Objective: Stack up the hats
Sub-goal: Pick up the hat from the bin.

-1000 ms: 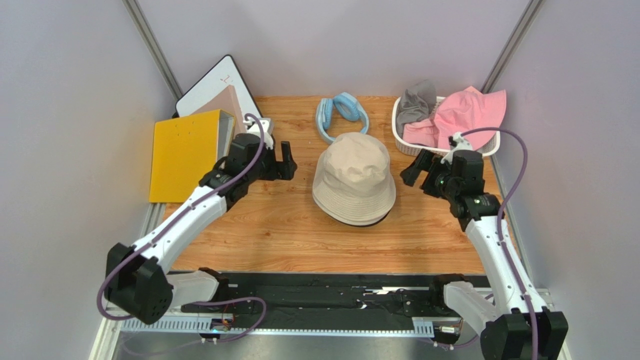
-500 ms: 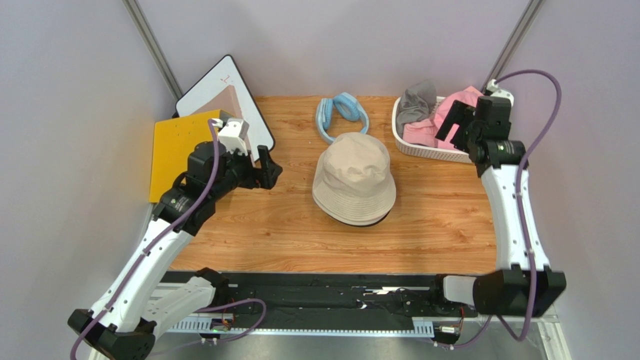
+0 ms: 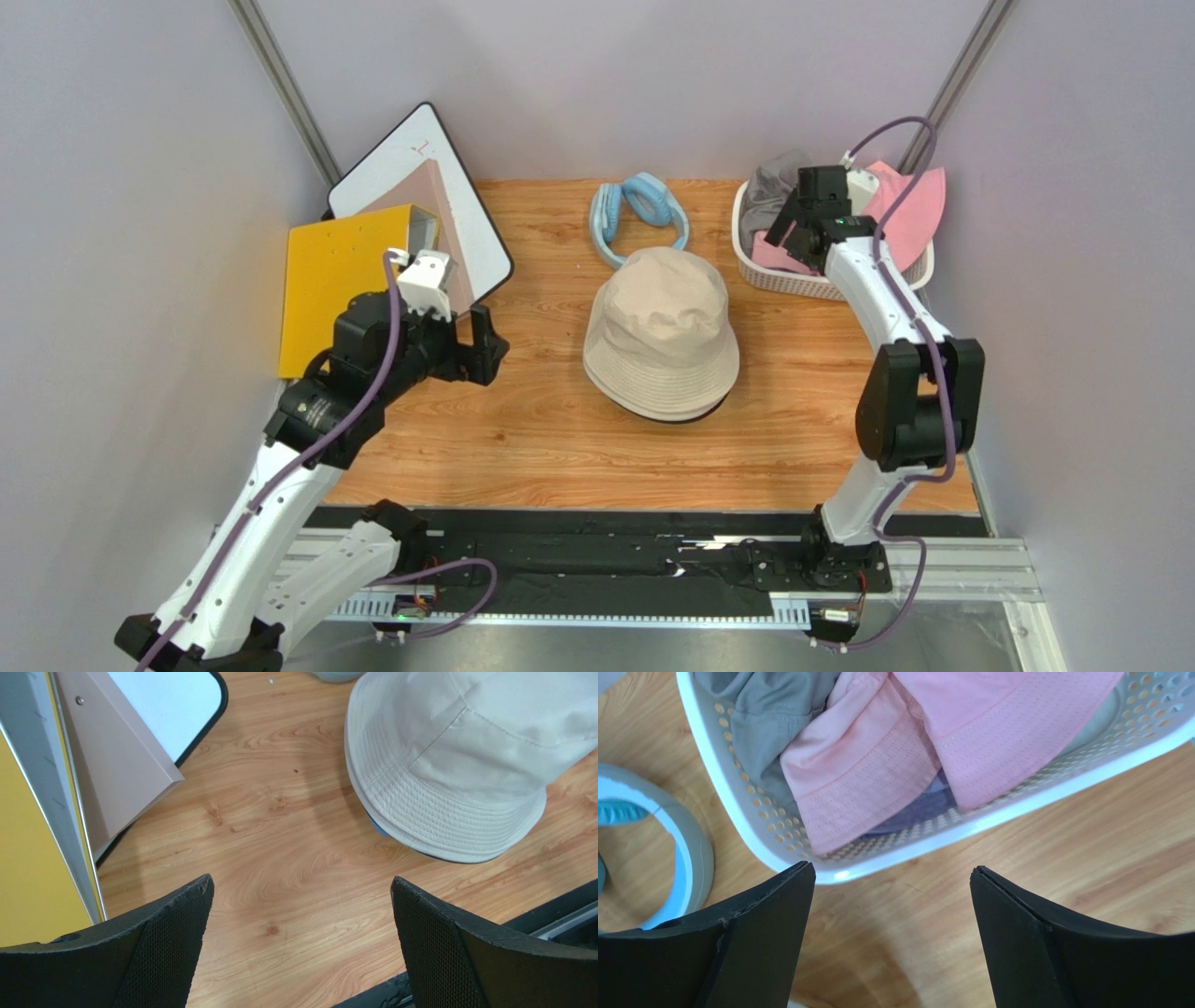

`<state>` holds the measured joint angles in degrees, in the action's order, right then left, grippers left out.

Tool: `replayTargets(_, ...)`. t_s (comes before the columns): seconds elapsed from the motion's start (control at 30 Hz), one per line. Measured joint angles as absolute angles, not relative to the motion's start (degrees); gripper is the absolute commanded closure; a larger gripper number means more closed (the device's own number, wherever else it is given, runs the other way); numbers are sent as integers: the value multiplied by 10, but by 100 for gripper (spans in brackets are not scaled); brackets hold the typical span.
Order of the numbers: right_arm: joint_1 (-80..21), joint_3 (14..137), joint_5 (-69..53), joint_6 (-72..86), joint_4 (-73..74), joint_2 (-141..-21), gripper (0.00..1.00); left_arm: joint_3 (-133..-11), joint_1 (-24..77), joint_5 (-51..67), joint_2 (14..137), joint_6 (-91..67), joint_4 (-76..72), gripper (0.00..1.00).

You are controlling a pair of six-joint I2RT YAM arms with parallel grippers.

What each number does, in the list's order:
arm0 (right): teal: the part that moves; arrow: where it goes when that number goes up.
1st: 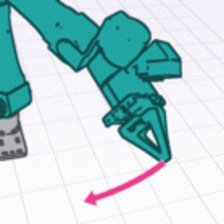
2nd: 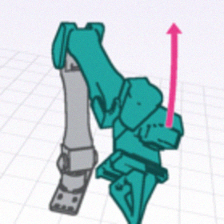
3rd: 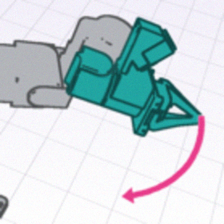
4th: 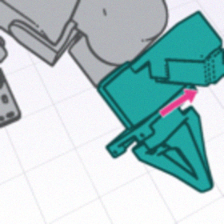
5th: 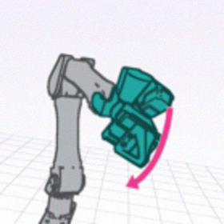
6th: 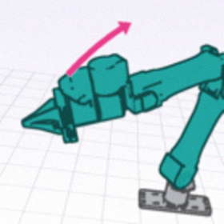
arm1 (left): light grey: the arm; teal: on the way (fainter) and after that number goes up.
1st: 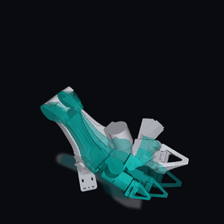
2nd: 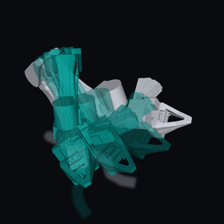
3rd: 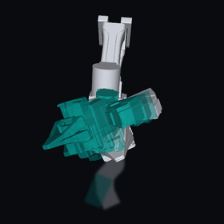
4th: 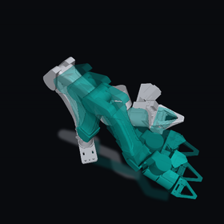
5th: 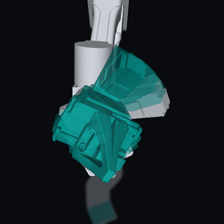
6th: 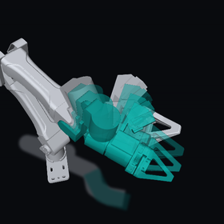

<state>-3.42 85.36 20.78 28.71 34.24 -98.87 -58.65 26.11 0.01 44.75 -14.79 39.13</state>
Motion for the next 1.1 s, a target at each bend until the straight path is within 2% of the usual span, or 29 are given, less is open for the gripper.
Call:
replayTargets(0.3, -54, 871, 355, 383, 289, -1108, 13, -562, 261, 23, 456, -145, 397, 1)
replayTargets(0.53, -72, 887, 489, 426, 266, -1142, 12, -559, 261, 36, 448, -145, 397, 0)
replayTargets(1.1, -78, 998, 568, 459, 275, -1269, 13, -557, 261, 67, 449, -146, 396, 1)
